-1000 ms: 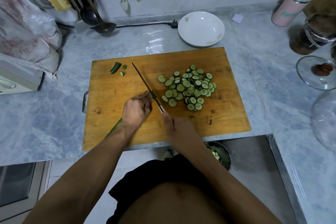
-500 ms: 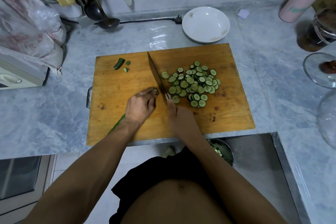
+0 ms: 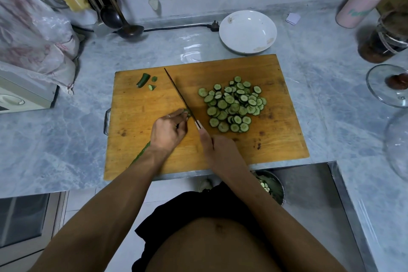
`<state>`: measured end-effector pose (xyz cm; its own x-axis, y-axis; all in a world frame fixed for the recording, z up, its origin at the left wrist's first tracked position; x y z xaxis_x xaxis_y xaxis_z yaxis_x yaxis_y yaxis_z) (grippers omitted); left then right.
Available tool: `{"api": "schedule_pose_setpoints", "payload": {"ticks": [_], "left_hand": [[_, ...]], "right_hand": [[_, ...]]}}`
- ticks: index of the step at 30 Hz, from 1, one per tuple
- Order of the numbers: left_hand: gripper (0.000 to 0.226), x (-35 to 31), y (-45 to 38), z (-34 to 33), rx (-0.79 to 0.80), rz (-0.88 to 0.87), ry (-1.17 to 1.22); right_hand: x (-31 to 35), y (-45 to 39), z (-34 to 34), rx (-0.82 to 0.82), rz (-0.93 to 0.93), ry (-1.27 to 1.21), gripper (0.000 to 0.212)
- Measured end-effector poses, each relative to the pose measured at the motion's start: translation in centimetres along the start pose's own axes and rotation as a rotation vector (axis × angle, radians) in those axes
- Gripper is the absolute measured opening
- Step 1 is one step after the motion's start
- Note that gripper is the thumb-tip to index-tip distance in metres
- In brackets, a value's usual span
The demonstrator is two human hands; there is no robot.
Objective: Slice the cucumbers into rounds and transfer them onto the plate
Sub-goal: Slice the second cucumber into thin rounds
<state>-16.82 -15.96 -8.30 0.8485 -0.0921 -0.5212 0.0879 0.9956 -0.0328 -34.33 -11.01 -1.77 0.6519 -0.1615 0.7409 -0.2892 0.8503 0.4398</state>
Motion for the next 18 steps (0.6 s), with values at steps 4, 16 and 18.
{"api": "schedule_pose_setpoints", "payload": {"ticks": [4, 16, 18], "left_hand": [[0.027, -0.11, -0.06, 0.1, 0.002, -0.017, -0.011], [0.03, -0.05, -0.24, 0.06, 0.021, -0.003, -0.018], [0.023, -0.04, -0.23, 0.01, 0.024, -0.01, -0.004]], "right_hand": [[-0.29, 0.36, -0.24, -0.018, 0.015, 0.008, 0.063], [-0.32, 0.77, -0.9, -0.015, 0.037, 0.014, 0.06], [-0.34, 0.71, -0.9, -0.006, 0.03, -0.006, 0.06]]}}
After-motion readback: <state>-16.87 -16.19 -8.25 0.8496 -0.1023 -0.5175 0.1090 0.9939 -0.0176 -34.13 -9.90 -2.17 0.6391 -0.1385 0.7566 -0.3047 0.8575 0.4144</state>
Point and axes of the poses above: each hand's wrist, its own y-axis away from the middle knuckle, its own z-axis out of the back of the hand, x = y × z, the point moved 2 cm from there along -y, towards the middle knuckle, and after that the axes turned 7 degrees about x, right-handed, at the moved point
